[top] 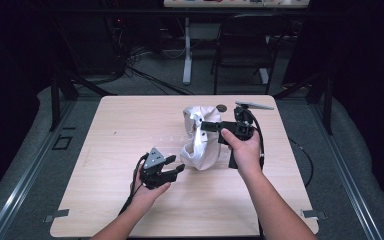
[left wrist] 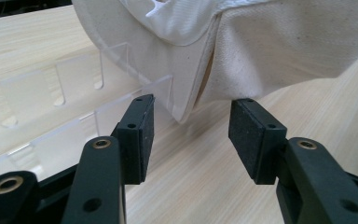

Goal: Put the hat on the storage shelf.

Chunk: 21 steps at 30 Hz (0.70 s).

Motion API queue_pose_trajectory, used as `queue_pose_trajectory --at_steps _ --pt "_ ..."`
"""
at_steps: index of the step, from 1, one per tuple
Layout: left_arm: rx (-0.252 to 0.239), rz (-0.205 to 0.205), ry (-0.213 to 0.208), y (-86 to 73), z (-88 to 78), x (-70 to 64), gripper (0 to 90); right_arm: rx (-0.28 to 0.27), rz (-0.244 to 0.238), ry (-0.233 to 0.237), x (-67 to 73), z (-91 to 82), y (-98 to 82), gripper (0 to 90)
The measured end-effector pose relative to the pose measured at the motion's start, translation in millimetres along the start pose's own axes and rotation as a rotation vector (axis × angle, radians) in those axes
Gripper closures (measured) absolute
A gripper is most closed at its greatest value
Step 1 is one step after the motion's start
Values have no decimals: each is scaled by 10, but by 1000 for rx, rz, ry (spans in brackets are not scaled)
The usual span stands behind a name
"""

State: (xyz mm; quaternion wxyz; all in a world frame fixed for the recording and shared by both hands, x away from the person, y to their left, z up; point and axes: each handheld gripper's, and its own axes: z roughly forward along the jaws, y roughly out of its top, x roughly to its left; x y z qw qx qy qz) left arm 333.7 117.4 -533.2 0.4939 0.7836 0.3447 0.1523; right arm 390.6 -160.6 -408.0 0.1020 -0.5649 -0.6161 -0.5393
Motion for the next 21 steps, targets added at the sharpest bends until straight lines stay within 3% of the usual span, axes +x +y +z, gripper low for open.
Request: queue_pose_trajectory --at_steps 4,14,18,21 --pt "-10 1 5 -17 -100 41 496 -16 10 9 -13 -56 11 669" --pt "-7 -28 53 -102 -338 255 486 -51 -29 -15 -5 -180 -3 587" --pt "-10 -40 72 -146 -401 324 485 -54 -74 -31 23 -209 -42 548" --pt "-4 -47 82 -183 -464 383 485 -81 -142 -71 45 -235 -101 494"
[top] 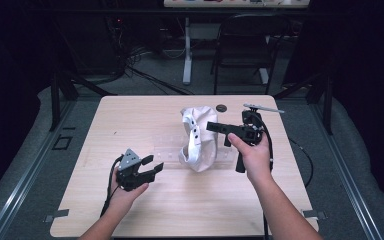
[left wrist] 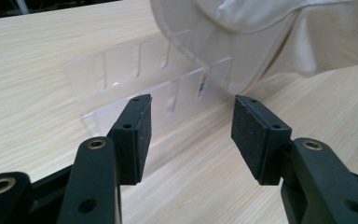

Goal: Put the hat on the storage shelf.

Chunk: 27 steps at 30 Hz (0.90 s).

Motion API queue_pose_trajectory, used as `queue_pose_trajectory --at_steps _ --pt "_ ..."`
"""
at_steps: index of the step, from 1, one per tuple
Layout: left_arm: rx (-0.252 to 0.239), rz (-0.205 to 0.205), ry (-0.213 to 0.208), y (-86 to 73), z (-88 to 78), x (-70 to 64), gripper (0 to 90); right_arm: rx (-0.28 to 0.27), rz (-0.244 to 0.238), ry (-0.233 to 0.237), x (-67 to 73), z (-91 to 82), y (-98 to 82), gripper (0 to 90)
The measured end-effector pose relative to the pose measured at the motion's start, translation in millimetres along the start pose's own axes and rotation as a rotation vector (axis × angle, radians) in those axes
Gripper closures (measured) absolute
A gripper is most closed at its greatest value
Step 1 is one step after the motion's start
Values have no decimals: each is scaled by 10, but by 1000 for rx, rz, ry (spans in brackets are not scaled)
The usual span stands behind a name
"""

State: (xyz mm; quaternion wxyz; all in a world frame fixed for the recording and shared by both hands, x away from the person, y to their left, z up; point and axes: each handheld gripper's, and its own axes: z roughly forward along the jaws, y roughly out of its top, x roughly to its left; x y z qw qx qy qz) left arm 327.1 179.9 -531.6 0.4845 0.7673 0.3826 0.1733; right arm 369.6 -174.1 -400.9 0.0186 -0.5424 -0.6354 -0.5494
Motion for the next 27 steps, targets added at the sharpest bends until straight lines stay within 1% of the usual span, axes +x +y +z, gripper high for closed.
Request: queue_pose_trajectory --at_steps 1,2,3,10,12,16,17,18,19,20,22,23,25,27 --pt "0 0 0 0 0 0 485 0 0 0 0 0 0 494" --pt "3 -10 13 -25 -30 36 485 -12 -32 -21 6 -22 -37 475" --pt "1 -17 16 -38 -39 51 485 -14 -44 -27 4 -38 -55 466" --pt "19 -23 31 -107 -104 117 478 -38 -71 -38 -63 -200 -216 443" --pt "27 -17 32 -130 -120 133 478 -41 -82 -44 -89 -246 -261 439" --pt "28 -32 39 -173 -155 152 478 -54 -111 -67 -145 -330 -363 431" --pt "36 -27 34 -178 -171 163 478 -53 -117 -72 -161 -351 -390 430" --pt "32 -30 37 -189 -178 165 478 -57 -124 -77 -176 -366 -420 428" --pt "38 -30 37 -193 -188 168 478 -62 -132 -85 -193 -381 -453 426" --pt "35 -38 37 -205 -192 168 478 -62 -135 -88 -206 -393 -477 426" --pt "39 -39 39 -224 -201 172 478 -64 -137 -91 -249 -419 -548 425" --pt "46 -32 37 -233 -207 180 478 -64 -135 -92 -271 -430 -586 425" --pt "44 -36 42 -248 -204 185 478 -70 -139 -98 -327 -451 -665 425" --pt "48 -38 41 -256 -195 195 478 -70 -133 -100 -387 -470 -745 425"
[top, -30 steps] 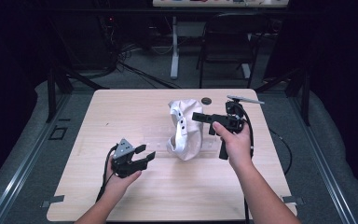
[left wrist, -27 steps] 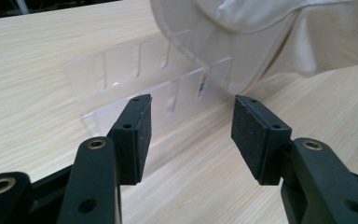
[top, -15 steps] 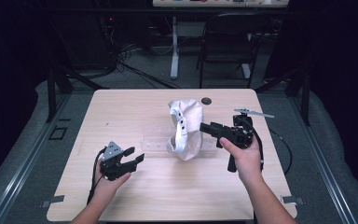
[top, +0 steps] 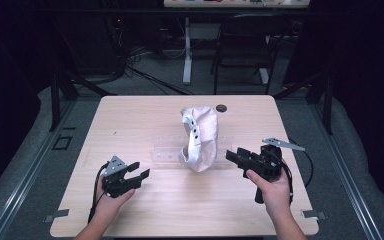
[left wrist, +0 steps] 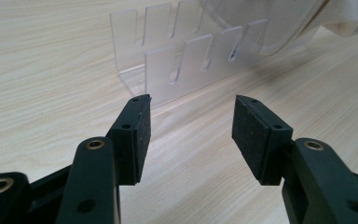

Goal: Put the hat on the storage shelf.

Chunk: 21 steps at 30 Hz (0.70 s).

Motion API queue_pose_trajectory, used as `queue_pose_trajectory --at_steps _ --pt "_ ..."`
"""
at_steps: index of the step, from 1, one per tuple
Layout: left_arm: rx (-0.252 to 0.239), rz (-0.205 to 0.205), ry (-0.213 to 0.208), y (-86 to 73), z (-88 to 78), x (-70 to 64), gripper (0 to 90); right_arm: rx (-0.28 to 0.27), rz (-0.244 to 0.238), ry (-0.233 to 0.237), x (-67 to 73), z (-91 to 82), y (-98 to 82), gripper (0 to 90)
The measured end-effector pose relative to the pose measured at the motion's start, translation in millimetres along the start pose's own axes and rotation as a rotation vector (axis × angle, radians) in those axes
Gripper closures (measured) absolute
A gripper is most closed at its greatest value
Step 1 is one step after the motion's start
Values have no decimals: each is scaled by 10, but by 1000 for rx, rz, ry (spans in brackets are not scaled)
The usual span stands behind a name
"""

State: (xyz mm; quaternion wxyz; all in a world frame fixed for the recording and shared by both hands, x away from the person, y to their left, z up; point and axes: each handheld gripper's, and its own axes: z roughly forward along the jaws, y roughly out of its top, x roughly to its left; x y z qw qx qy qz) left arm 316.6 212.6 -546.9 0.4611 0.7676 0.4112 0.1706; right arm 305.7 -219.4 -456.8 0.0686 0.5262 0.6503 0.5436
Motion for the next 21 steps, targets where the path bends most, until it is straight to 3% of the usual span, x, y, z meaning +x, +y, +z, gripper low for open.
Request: queue_pose_trajectory --at_steps 4,11,21 --pt "7 0 4 -15 33 -11 478 -5 10 -14 -112 -21 -175 424" --pt "21 14 -1 -28 75 -48 478 -3 -49 -61 -216 -22 -447 419" --pt "40 23 -9 -43 116 -61 478 14 -37 -53 -319 20 -687 418"
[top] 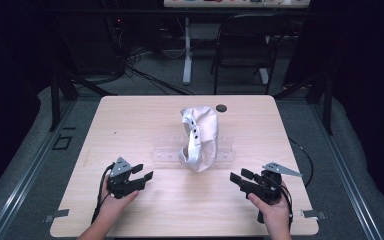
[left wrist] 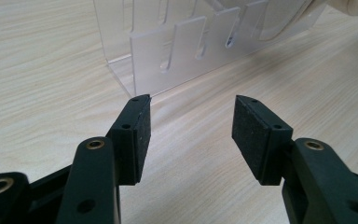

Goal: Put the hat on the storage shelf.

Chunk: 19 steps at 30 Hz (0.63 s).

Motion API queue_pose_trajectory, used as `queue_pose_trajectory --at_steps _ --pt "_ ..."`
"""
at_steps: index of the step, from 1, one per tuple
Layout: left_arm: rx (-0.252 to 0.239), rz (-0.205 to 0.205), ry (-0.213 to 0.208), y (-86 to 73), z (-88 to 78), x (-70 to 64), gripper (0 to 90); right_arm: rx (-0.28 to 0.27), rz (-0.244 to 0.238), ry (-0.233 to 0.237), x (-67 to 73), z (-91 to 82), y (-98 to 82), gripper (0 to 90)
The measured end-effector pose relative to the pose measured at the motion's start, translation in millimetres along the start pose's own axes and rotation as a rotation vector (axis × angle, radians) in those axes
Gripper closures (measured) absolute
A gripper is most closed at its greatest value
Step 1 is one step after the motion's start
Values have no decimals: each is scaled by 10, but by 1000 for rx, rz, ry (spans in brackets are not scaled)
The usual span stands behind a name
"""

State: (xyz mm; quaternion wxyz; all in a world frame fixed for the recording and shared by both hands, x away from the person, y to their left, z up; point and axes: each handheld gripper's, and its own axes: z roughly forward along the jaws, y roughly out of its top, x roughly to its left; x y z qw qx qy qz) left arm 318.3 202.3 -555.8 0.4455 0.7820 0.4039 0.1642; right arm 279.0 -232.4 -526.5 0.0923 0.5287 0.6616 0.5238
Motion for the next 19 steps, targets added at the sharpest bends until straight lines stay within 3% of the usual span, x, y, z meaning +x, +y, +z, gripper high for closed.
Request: queue_pose_trajectory --at_steps 6,13,19 --pt "10 1 -20 5 44 -45 493 7 15 -9 -56 65 -113 419" --pt "8 50 -22 21 74 -145 485 -8 9 -27 -161 57 -247 419" --pt "6 57 -21 31 126 -189 449 -11 20 -46 -201 61 -283 419"
